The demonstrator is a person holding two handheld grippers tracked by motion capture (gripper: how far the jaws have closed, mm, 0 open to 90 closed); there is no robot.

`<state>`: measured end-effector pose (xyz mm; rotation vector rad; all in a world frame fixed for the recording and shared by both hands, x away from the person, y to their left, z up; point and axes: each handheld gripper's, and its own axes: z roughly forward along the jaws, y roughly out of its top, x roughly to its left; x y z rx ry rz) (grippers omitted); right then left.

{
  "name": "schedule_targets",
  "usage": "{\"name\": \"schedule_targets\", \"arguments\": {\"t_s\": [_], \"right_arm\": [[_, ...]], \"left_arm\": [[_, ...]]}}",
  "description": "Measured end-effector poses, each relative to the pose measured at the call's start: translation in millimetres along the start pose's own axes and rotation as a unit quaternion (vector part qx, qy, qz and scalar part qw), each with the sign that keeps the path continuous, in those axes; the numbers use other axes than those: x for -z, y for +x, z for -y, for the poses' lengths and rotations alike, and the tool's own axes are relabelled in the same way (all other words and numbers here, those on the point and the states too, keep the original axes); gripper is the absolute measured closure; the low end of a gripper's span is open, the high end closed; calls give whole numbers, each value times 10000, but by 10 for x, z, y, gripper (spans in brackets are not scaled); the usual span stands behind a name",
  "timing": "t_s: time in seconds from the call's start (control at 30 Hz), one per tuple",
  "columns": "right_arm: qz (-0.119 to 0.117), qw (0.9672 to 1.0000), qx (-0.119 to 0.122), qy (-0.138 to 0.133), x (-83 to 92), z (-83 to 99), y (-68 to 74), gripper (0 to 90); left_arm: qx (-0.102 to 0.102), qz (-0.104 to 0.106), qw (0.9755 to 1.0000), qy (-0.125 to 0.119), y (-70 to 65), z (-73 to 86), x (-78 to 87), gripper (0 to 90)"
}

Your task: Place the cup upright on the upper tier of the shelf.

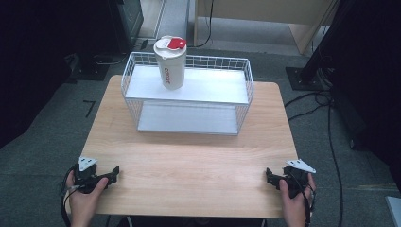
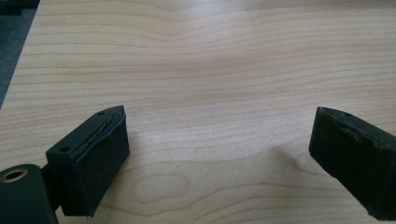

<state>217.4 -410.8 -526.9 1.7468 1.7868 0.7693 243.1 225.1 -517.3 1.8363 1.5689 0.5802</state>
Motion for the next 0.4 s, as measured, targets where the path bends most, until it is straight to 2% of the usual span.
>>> {"name": "schedule_targets", "arguments": {"t_s": [0.17,0.2,0.27,0.4], "right_arm": [[1,10000,7,-4,-1,-1,-1,0],[2,10000,6,-5,-1,-1,-1,0],[0,10000,2,0,0,0,0,0],[0,10000,0,0,0,-1,0,0]], "left_arm": [[-153,-18,9999,53,-29,-8,-15,52],[-282,-133,9995,112,-61,-11,-26,53],[-380,-240,9989,157,-94,-13,-39,53],[-367,-237,9989,149,-93,-12,-39,53]]}}
